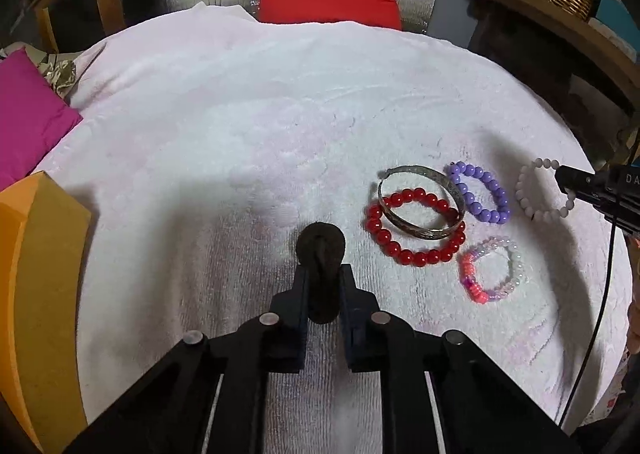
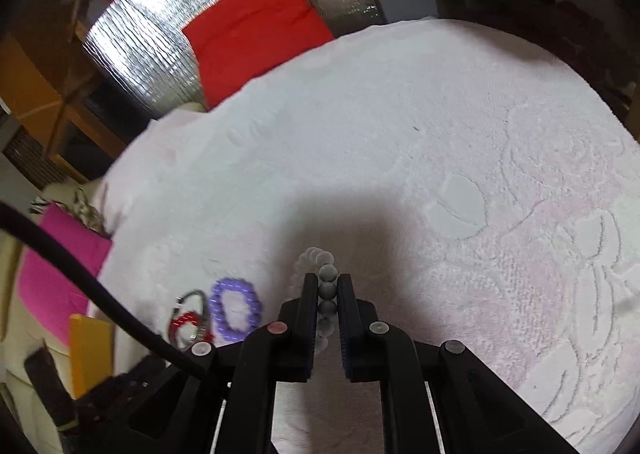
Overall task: Organize jewelry
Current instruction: 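Grasp the white bead bracelet with the right tool while the left tool grasps the black ring, then carry the bracelet and black ring into the orange box and open both tools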
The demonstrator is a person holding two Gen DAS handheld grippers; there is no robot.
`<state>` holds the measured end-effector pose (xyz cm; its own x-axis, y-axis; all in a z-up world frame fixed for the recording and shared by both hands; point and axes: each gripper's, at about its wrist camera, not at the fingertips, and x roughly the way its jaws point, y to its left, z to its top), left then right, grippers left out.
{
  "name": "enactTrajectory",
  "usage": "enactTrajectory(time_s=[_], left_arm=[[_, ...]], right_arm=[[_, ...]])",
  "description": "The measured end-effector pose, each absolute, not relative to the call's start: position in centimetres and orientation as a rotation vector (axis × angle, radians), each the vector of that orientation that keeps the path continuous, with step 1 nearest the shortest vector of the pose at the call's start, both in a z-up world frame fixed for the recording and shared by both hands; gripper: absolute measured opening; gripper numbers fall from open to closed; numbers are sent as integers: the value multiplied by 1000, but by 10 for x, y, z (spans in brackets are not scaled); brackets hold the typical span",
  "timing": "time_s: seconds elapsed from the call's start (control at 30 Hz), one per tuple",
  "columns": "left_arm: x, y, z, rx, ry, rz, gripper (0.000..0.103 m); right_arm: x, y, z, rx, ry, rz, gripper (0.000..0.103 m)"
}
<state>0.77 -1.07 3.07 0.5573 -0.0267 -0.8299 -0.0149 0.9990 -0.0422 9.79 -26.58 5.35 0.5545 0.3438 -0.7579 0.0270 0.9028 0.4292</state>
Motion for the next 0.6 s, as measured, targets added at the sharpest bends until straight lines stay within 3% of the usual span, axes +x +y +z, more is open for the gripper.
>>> enactTrajectory(time_s=[0.6], left_arm=[[-67, 6, 90, -38, 856, 75, 14]], right_arm=[[50, -177, 104, 314, 723, 436, 11]])
